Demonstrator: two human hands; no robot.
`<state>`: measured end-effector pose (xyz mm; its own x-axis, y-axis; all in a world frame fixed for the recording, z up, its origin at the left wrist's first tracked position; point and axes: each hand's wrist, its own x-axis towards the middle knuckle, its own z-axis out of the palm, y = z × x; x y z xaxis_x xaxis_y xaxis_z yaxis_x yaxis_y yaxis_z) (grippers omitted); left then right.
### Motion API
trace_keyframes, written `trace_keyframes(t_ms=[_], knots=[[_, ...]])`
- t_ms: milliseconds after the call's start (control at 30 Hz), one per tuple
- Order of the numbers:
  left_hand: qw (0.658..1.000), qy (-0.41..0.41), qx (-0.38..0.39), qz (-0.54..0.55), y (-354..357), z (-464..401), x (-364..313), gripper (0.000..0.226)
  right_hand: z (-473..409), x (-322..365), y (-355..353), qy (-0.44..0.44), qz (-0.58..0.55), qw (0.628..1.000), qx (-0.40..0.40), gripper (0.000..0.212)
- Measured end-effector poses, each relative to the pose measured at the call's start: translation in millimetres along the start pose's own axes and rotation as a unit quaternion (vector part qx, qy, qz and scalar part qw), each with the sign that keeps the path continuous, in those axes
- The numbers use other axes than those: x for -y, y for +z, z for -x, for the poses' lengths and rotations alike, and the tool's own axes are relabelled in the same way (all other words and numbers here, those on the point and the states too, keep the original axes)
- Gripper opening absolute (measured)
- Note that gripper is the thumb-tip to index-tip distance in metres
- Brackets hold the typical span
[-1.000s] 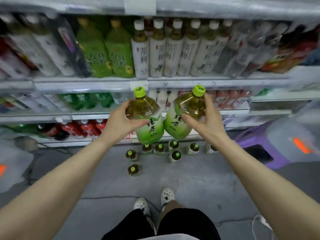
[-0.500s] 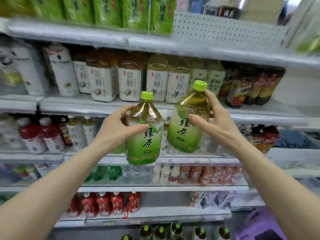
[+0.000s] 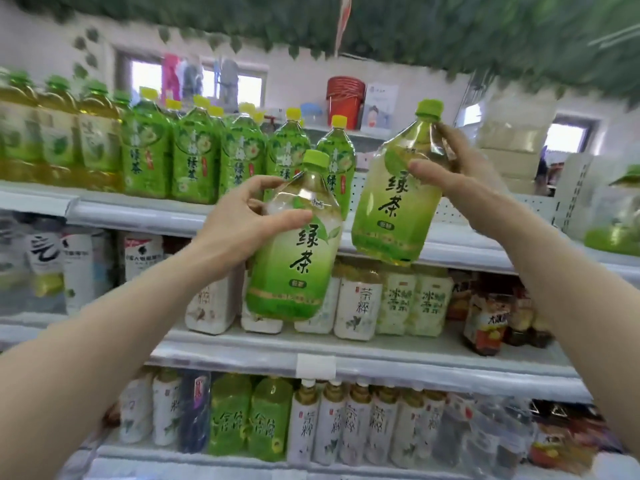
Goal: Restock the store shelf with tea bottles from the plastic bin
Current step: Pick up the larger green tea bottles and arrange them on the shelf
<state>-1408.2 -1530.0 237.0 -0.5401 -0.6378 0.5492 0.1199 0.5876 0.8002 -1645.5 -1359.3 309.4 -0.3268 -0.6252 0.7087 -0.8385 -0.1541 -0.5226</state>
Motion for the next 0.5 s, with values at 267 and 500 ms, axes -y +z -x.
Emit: trace_keyframes(t_ms=[267,500], knots=[[0.996,0.025,-0.087,0.021,12,-75,-25,0.099,-95,-50,-8,0.03,0.035,0.999,0.003,0.068],[0.992,0.02,-0.121,0.023,25,-109,-22,0.097,-138,-92,5,0.058,0.034,0.996,0.063,0.073]])
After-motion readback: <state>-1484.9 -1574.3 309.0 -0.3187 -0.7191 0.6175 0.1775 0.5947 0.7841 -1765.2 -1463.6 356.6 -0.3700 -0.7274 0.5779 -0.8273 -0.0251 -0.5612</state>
